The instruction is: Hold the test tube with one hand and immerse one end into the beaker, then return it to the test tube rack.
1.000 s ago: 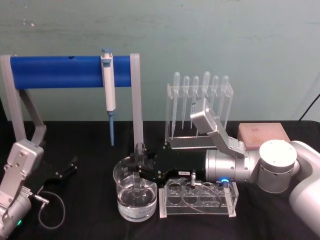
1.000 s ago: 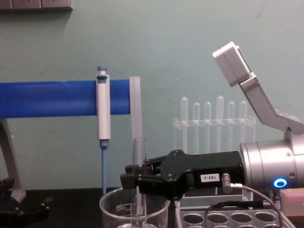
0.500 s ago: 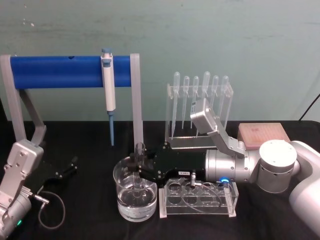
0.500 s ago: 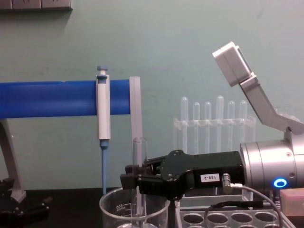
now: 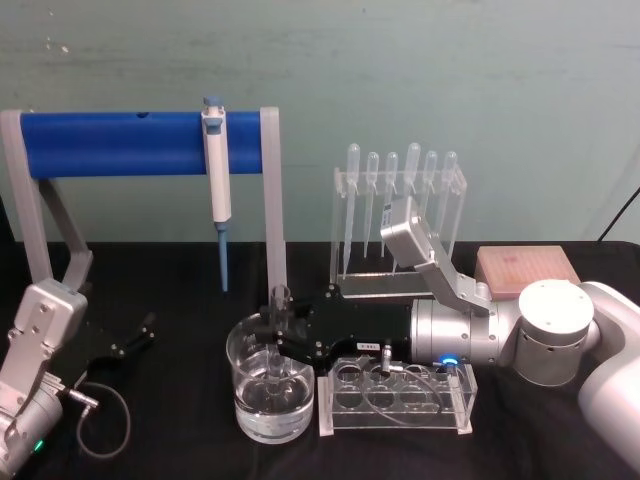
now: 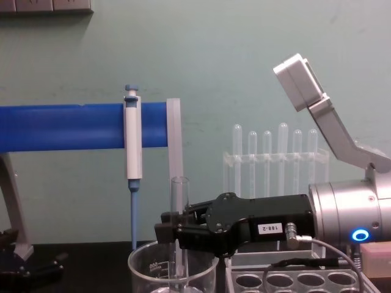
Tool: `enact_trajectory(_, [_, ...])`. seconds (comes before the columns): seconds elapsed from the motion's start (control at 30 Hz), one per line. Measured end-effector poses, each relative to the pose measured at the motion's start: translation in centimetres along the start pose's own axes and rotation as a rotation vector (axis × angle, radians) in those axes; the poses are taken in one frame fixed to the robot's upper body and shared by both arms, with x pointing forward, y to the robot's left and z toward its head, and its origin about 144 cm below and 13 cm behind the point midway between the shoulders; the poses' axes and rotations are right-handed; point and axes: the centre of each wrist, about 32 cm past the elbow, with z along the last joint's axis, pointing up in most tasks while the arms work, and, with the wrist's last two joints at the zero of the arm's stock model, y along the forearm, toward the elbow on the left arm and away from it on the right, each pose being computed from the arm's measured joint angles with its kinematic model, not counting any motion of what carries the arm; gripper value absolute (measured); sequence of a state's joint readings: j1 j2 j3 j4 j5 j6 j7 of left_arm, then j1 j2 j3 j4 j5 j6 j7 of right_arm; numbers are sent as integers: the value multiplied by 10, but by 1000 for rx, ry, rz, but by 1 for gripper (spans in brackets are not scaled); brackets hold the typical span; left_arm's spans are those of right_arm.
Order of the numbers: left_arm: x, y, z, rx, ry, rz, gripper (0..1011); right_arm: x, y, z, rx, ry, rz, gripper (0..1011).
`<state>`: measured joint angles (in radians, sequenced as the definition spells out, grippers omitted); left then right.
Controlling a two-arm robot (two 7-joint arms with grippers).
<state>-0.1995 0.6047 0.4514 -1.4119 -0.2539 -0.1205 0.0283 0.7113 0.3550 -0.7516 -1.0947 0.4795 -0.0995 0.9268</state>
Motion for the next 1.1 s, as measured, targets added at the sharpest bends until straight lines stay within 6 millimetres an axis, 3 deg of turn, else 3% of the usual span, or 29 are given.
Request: enact_trajectory(1.1, [0, 0, 0, 0, 0, 0, 1000, 0, 0, 0, 0, 0, 0, 225])
